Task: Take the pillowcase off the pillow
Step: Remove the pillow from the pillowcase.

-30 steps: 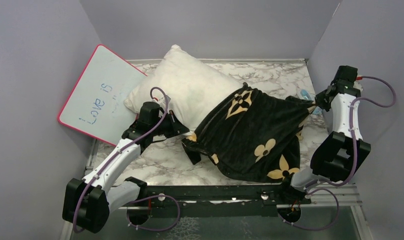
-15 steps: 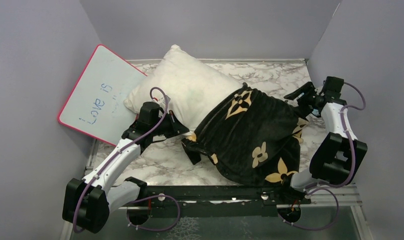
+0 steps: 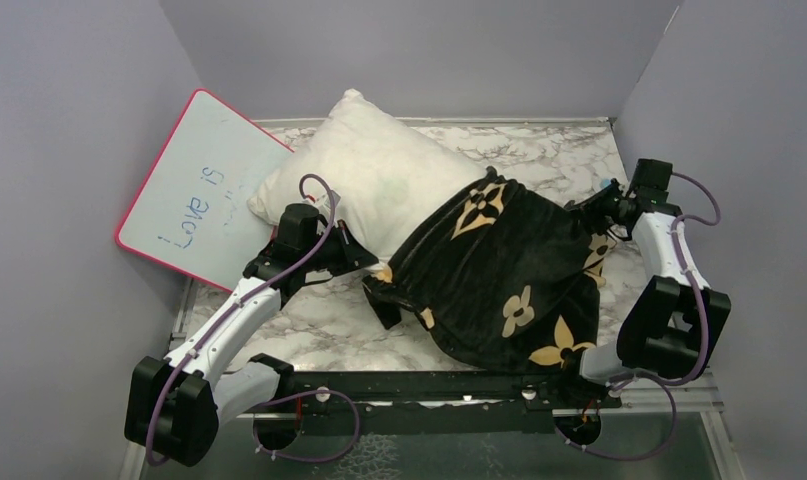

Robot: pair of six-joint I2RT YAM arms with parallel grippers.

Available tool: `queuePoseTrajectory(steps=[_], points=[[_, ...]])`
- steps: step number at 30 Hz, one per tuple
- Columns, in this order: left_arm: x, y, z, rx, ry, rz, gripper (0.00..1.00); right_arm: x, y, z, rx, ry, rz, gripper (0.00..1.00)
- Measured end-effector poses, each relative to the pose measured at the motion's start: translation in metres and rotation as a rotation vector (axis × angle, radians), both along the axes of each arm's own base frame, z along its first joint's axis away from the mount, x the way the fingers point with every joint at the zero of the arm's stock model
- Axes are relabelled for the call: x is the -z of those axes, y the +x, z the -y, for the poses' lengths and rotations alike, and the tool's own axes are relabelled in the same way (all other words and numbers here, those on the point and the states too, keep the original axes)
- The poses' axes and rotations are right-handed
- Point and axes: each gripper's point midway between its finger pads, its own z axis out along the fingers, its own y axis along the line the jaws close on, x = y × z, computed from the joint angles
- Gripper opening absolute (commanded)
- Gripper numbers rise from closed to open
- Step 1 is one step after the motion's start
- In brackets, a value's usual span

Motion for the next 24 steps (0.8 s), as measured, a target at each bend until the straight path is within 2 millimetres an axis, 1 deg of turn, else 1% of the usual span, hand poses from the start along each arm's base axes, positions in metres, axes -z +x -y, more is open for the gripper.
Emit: queuePoseTrajectory(steps=[4, 13, 16, 18, 19, 20, 22, 23, 24], points=[[0.0, 0.0, 0.0, 0.0, -0.001, -0.003, 0.0, -0.011, -0.009, 0.009, 0.038, -0.091, -0.007, 0.01], [-0.004, -0.005, 0.007, 0.031, -0.03, -0.005, 0.0, -0.013, -0.035, 0.043, 0.104, -0.306, -0.163, 0.01], [-0.005, -0.006, 0.009, 0.038, -0.036, -0.006, 0.0, -0.016, -0.04, 0.046, 0.096, -0.331, -0.183, 0.01], [-0.005, -0.006, 0.009, 0.038, -0.036, -0.006, 0.0, -0.019, -0.038, 0.043, 0.067, -0.331, -0.168, 0.01], [-0.005, -0.006, 0.009, 0.038, -0.036, -0.006, 0.02, -0.021, -0.036, 0.04, 0.042, -0.325, -0.153, 0.01], [-0.005, -0.006, 0.009, 0.039, -0.036, -0.005, 0.15, -0.023, -0.034, 0.037, 0.017, -0.314, -0.138, 0.0], [-0.005, -0.006, 0.009, 0.045, -0.031, 0.001, 0.5, -0.024, -0.028, 0.031, -0.03, -0.295, -0.118, 0.0], [-0.005, -0.006, 0.008, 0.048, -0.028, 0.006, 0.64, -0.024, -0.023, 0.028, -0.051, -0.295, -0.115, 0.01], [-0.008, -0.006, 0.006, 0.048, -0.017, 0.025, 0.72, -0.022, -0.017, 0.026, -0.071, -0.301, -0.114, 0.01]])
